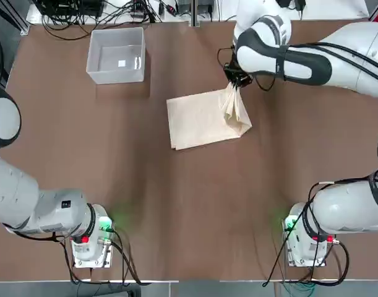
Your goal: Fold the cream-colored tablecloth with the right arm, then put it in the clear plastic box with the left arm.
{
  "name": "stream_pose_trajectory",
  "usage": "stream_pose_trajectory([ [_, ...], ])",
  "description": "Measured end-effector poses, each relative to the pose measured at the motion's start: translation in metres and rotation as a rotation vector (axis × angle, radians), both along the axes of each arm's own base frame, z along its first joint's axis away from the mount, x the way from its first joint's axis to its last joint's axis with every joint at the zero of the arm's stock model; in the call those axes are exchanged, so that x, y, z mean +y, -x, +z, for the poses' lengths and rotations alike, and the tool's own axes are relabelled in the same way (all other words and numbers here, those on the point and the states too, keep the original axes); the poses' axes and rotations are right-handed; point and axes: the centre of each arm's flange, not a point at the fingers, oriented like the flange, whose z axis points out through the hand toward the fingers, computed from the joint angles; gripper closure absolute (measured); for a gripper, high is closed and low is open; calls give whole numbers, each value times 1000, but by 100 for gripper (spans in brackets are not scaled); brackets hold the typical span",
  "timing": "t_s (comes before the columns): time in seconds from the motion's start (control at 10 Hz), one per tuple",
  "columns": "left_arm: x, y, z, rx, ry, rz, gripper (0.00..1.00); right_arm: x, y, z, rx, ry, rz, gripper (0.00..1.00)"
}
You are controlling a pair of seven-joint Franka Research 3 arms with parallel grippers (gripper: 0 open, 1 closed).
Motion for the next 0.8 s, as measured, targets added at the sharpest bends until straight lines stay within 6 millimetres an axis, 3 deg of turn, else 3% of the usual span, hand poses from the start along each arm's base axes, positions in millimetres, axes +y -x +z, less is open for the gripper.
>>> stream_pose_trajectory([
  [0.5, 0, 0, 0, 0, 0, 1, 0, 21, -4, 15, -22, -42, -34, 96],
  [0.8, 2, 0, 0, 1, 0, 3, 0, 36, 1, 8, -15, -37, -43, 96],
])
